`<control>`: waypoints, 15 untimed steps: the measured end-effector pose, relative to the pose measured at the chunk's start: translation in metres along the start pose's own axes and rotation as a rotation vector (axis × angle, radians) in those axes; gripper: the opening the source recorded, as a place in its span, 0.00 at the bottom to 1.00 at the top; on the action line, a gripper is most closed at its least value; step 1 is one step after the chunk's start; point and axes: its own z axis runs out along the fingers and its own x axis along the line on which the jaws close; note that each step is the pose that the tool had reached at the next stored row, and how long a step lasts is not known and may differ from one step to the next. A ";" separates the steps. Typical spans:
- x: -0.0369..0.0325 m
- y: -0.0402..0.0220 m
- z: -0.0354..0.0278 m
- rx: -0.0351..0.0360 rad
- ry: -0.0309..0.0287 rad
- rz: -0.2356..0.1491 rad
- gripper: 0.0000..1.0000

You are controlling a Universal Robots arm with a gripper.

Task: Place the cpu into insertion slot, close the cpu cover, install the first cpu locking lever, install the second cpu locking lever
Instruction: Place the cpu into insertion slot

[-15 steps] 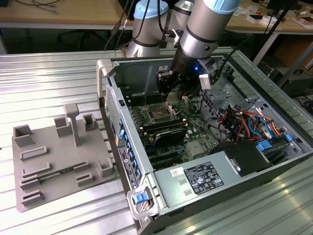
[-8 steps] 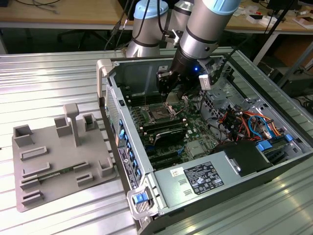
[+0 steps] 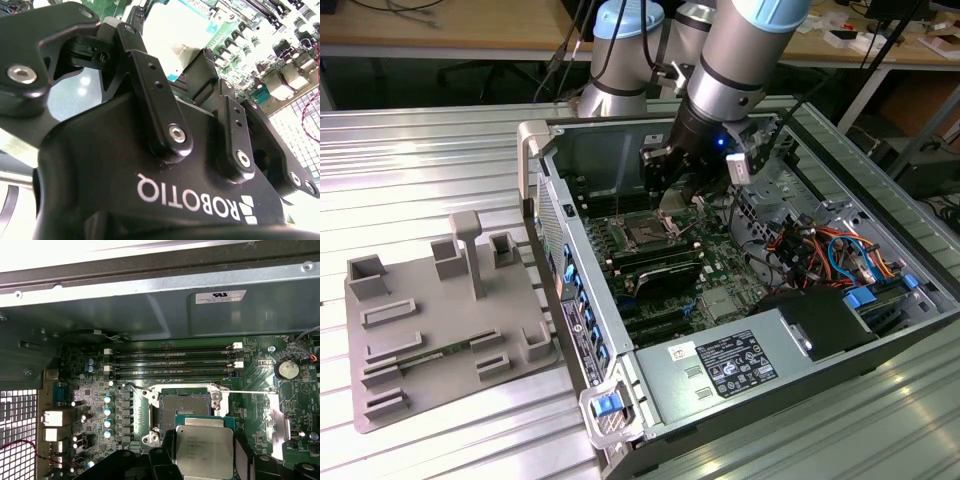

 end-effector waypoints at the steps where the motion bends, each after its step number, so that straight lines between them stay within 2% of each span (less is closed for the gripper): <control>1: 0.0000 0.0000 0.0001 0.0000 0.0000 0.000 0.55; 15: -0.0001 -0.0003 0.0032 0.0000 -0.0001 0.000 0.55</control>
